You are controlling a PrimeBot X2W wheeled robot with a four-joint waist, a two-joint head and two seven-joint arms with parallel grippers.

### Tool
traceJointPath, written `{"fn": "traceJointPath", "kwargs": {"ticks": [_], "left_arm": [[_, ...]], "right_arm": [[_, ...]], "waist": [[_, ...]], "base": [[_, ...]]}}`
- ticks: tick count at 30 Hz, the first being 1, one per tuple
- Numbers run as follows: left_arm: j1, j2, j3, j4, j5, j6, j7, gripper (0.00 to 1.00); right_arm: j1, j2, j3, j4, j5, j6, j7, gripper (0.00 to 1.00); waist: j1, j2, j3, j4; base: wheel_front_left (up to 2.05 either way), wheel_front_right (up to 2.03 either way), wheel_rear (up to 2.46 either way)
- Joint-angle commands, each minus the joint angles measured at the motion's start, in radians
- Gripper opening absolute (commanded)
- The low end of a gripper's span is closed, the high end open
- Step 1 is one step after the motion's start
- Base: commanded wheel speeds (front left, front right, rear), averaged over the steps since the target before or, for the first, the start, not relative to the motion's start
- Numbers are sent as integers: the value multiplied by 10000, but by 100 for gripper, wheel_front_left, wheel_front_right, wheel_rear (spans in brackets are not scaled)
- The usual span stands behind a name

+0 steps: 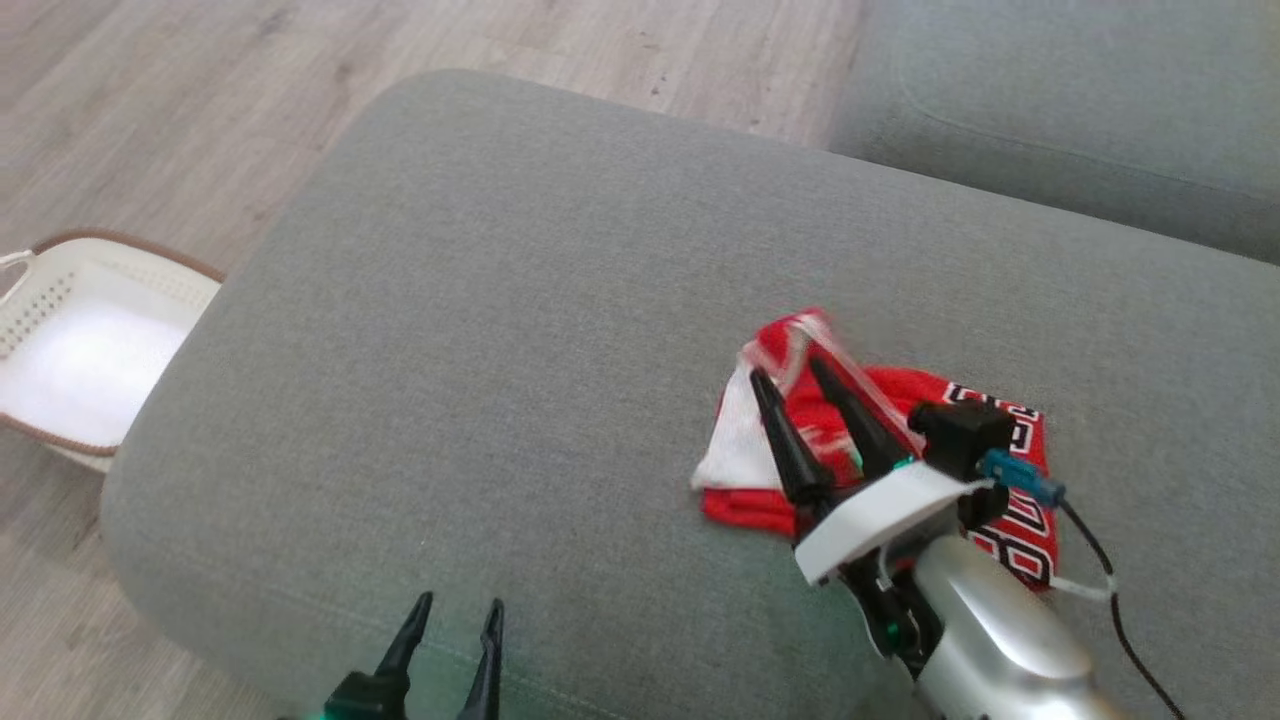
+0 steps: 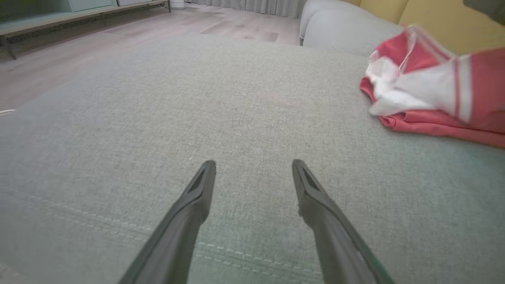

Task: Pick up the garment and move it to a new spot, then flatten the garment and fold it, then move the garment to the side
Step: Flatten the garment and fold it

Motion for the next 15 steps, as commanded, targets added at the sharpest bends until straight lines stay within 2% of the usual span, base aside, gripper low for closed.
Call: {"fn": "traceJointPath", "kwargs": {"ticks": [1, 5, 12, 15], "left_arm": [[-226, -7, 370, -301, 44, 48, -82, 100], [-283, -7, 539, -471, 8, 83, -82, 100], [-598, -7, 846, -781, 8, 189, -82, 100], [-700, -7, 1013, -901, 49, 276, -82, 100]], "right_arm": [[-372, 121, 18, -374, -125, -9, -112, 100], [-140, 122, -1015, -466, -1156, -9, -112, 100], [911, 122, -3843, -868, -3558, -9, -112, 100], [1393, 123, -4645, -1119, -4097, -9, -112, 100]], "waist": [[0, 0, -67, -107], [0, 0, -249, -618], [0, 0, -478, -1790], [0, 0, -556, -2202]], "base": [[0, 0, 0], [0, 0, 0], [0, 0, 0], [0, 0, 0]]}}
